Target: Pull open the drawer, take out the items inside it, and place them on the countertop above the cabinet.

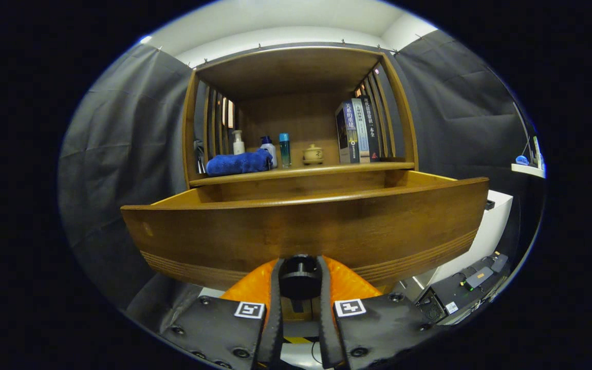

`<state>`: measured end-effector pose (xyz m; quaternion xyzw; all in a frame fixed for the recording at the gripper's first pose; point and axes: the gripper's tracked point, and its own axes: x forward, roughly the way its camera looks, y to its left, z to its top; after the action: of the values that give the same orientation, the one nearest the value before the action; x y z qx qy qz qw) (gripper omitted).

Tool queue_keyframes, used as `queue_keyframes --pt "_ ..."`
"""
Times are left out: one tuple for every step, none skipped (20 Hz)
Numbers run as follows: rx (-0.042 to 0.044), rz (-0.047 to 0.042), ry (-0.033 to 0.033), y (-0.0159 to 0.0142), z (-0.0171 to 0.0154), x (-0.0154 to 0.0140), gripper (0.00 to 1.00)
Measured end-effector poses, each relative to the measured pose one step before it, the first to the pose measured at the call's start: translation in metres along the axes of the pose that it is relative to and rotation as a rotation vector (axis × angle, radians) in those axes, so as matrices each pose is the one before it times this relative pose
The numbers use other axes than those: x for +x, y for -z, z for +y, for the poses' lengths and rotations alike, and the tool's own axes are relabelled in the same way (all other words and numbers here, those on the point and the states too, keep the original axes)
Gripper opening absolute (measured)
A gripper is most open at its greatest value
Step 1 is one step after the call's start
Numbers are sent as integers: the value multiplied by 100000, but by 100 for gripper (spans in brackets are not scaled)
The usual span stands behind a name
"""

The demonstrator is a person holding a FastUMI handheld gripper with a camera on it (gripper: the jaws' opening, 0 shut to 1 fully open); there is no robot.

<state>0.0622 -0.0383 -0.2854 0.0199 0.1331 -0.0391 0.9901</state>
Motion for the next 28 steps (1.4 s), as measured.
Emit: queue_keyframes --pt "-18 65 -376 -204 -39 -496 36" --pt "412 894 -439 521 150 -712 36" --pt "583 502 -351 259 105 -527 36" --pt "291 549 -181 63 34 -345 36" --pt "-250 39 -245 152 33 -221 36" --pt "-189 177 -51 12 131 -40 36" --pt "-40 449 -77 141 3 -38 36" --pt "122 -305 105 53 24 -55 36" --pt "-659 -562 95 83 -8 -14 36" --pt "-693 -805 333 -77 37 84 38" --pt "-38 -188 477 63 -93 79 39" --pt "558 -244 344 118 10 -39 40" --pt "408 -17 218 -27 -5 20 42" --pt "-38 -156 -39 34 90 -82 44" --pt "-255 -56 20 45 97 74 47" --pt "-121 188 -854 98 202 -165 51" --pt "149 721 -672 81 134 -5 54" --pt "979 2160 -1093 485 335 -38 58" --pt "1357 1716 -808 391 202 -431 60" --pt "550 395 -389 -32 192 -723 63" --pt "-182 -1011 -106 -659 -39 -579 66" --pt "98 -1441 -80 -1249 -24 -816 69" --pt "836 -2594 -283 -1630 -45 -618 72" --pt "497 -2301 -652 -2102 69 -757 75" --pt "-368 -2451 -1324 -2602 339 -348 78" --pt "-1075 -2425 -635 -2810 -5 269 81" --pt "-1319 -1761 -783 -2791 -83 530 83" --pt "-945 -359 -882 -2413 -8 1081 86"
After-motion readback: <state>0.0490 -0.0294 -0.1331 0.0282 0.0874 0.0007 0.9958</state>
